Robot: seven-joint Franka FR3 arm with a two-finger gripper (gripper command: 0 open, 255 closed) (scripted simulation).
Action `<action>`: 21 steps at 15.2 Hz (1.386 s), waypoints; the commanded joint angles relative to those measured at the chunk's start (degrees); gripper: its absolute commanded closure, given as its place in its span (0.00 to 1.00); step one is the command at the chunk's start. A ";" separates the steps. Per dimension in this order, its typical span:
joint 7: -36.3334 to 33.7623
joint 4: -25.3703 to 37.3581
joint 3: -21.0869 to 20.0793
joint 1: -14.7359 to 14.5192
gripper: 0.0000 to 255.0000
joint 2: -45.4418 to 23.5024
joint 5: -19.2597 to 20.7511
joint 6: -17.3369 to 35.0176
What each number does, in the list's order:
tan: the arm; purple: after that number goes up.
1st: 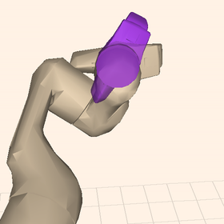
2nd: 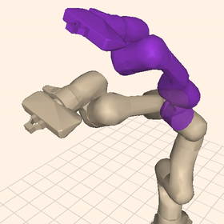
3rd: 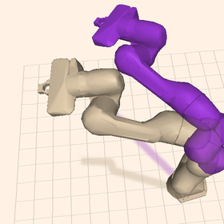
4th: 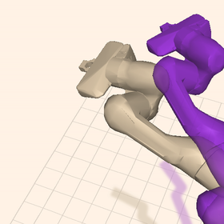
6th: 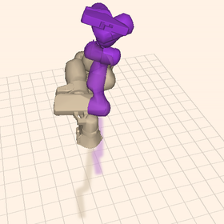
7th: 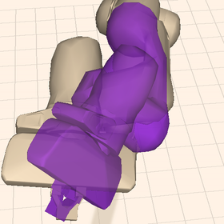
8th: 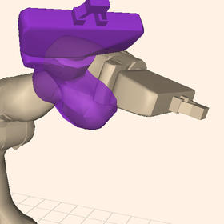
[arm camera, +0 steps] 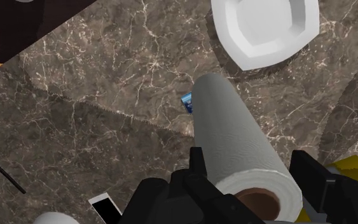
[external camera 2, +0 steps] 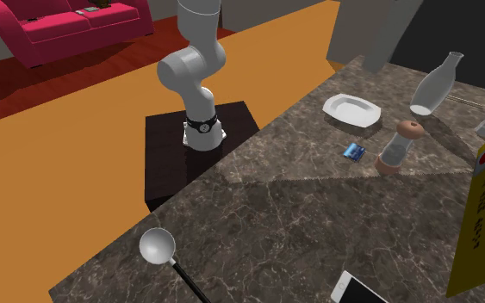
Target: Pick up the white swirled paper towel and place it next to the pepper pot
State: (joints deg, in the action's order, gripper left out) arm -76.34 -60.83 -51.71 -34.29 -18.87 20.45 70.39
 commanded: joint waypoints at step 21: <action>1.40 -28.48 -0.32 10.00 1.00 9.56 -8.12 21.89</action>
State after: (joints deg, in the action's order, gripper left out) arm -74.82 -88.42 -52.02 -24.37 -9.47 12.45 91.47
